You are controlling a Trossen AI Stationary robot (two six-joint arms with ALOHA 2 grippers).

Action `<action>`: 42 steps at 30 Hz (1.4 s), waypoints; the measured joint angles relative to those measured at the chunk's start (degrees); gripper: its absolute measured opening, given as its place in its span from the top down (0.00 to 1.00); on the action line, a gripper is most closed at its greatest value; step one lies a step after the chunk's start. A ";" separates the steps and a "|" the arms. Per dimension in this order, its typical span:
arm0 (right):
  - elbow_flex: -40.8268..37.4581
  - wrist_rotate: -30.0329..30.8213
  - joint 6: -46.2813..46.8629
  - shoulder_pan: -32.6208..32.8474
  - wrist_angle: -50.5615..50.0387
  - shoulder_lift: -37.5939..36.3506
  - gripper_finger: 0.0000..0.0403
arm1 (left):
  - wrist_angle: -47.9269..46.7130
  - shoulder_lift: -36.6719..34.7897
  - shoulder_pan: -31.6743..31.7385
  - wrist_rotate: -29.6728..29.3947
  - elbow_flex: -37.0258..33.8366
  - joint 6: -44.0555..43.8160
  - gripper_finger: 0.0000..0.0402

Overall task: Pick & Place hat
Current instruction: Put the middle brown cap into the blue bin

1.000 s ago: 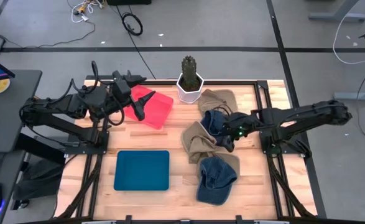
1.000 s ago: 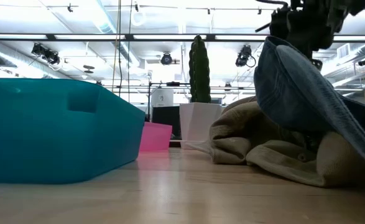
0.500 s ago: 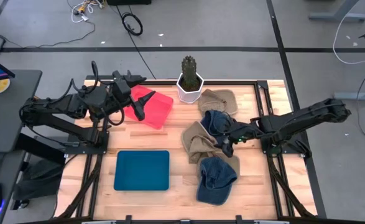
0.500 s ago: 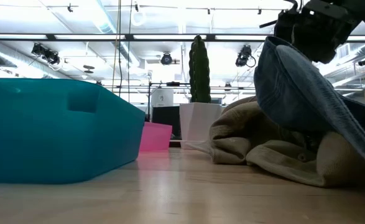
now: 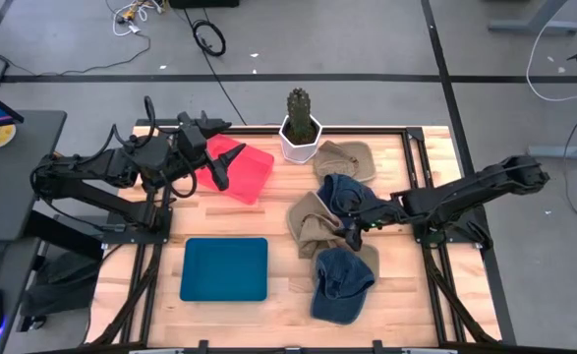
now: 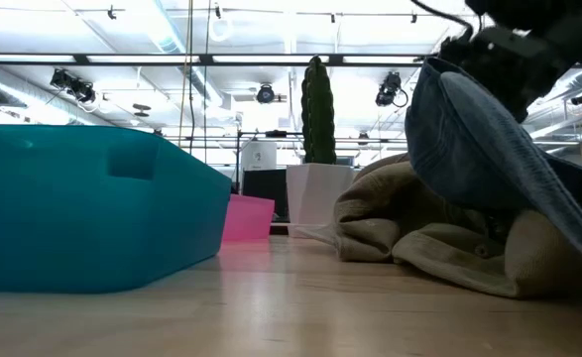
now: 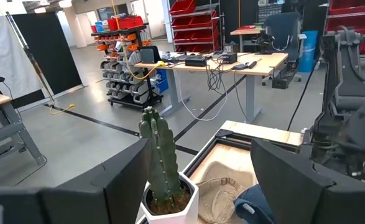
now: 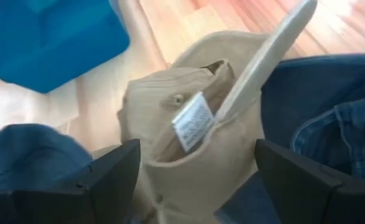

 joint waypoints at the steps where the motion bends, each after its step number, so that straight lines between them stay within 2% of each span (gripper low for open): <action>1: -0.02 0.01 0.08 -0.14 0.59 0.69 0.21 | 0.00 0.00 0.00 -0.02 0.00 -0.02 0.29; 5: -0.02 0.01 0.26 -0.32 2.80 3.13 0.26 | 0.03 0.00 0.00 0.00 0.00 -0.01 0.29; 8: -0.02 0.01 0.48 -0.32 3.61 4.39 0.36 | 0.05 0.00 0.00 0.00 0.00 0.00 0.29; 11: -0.02 -0.01 1.32 -0.32 3.64 4.75 0.52 | 0.07 0.00 0.00 0.00 0.02 -0.02 0.29; 16: -0.02 -0.04 3.70 -0.33 3.68 3.45 0.89 | 0.07 0.00 0.00 0.00 0.00 0.00 0.29; 18: -0.02 -0.27 3.90 -0.35 3.73 2.42 0.96 | 0.07 0.00 0.00 0.00 0.00 0.00 0.29; 23: 1.28 0.70 6.25 -0.82 3.33 -0.21 0.95 | 0.09 0.00 0.00 0.00 0.00 -0.46 0.29; 32: 8.53 0.53 1.53 -4.27 2.70 -3.68 0.98 | 0.06 0.00 0.00 0.01 0.00 -2.88 0.29; 37: 14.42 -3.76 -2.02 -5.69 -0.05 -4.60 0.99 | -0.04 0.00 0.00 0.02 0.00 -2.85 0.29; 42: 20.53 -8.39 -1.20 -7.25 -5.10 -5.04 0.99 | -0.05 0.00 0.00 0.24 0.00 -1.04 0.29</action>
